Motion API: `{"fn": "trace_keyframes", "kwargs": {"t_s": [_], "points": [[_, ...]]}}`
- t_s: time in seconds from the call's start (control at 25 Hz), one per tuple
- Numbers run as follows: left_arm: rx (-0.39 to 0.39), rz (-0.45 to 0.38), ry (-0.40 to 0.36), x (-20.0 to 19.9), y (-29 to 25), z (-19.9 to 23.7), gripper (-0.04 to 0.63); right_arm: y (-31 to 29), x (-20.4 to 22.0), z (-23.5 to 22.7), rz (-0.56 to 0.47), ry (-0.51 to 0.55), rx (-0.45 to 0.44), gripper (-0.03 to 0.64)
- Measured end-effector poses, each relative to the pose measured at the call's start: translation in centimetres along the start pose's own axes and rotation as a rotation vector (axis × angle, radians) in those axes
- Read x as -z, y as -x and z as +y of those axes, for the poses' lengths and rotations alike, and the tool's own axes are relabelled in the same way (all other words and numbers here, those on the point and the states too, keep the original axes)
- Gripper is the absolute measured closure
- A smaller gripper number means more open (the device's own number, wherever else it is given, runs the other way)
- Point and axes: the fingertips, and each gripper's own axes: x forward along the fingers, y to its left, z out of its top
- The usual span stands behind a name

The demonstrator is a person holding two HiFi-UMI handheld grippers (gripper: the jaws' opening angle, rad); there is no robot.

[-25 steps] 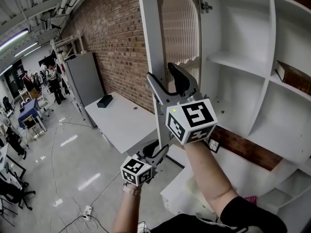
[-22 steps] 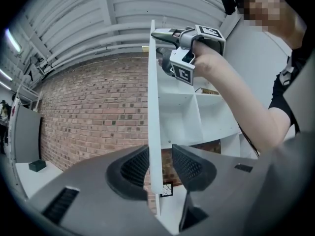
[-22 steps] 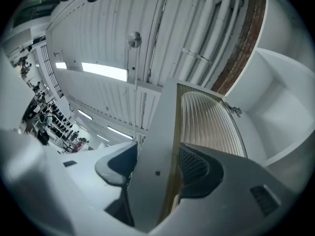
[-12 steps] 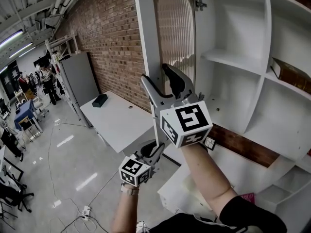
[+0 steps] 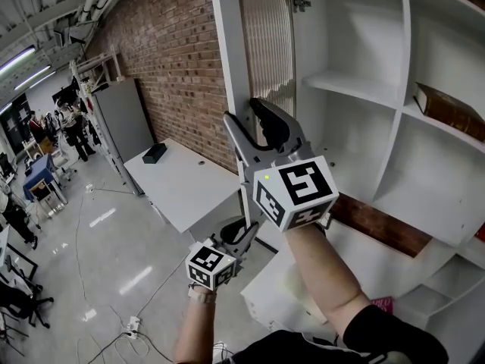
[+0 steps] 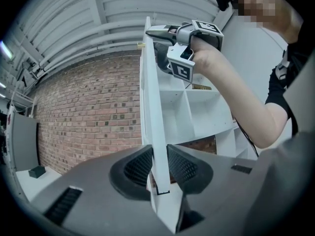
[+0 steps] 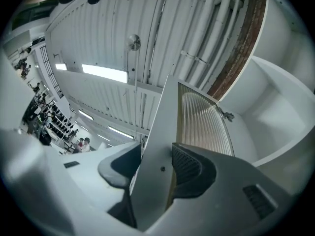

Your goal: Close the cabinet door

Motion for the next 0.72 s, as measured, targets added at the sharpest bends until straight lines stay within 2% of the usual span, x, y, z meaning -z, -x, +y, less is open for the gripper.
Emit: {"fn": "trace_keyframes", "kwargs": {"t_s": [0.44,0.72], "points": [[0.018,-0.013,0.022,-0.2,-1.9,-4.4,0.486,4.5,-1.8,-1.9,-0.019,0.001,-0.003,0.485],[0.060,-0.023,0.040,-1.2,-1.9,-7.0,0.483,6.5,-3.6,-2.2,-0.019,0.012,0.006,0.508]]}}
